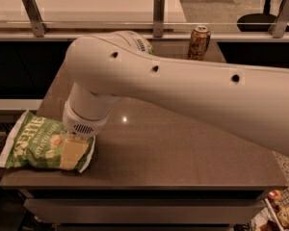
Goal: Pick green jalapeno chip bag
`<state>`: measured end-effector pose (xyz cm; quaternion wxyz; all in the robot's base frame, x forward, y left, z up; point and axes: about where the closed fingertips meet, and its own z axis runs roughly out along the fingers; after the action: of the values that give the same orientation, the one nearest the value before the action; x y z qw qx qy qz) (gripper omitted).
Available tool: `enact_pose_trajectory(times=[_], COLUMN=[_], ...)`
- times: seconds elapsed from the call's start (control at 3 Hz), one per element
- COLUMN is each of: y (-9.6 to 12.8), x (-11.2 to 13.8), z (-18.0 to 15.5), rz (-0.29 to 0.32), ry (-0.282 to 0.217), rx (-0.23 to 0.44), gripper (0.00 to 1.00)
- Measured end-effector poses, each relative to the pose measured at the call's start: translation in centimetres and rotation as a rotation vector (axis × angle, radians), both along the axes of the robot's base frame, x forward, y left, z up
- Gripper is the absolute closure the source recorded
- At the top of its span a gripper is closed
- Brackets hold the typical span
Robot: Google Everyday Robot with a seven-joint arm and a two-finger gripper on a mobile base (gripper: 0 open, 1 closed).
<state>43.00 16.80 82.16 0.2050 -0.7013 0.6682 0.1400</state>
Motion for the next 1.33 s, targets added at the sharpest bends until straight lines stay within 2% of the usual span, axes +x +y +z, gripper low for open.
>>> enact_pose_trajectory(times=[0.67,1.0,1.33], y=[0.0,0.0,-0.6], x=[-0.2,-0.3,0.3], z=[0.4,0.5,1.4], rz=[0.001,0.002,0.006], ry=[-0.010,-0.014,-0.020], rx=[-0.001,-0.001,0.004], gripper=[0.88,1.00,1.00])
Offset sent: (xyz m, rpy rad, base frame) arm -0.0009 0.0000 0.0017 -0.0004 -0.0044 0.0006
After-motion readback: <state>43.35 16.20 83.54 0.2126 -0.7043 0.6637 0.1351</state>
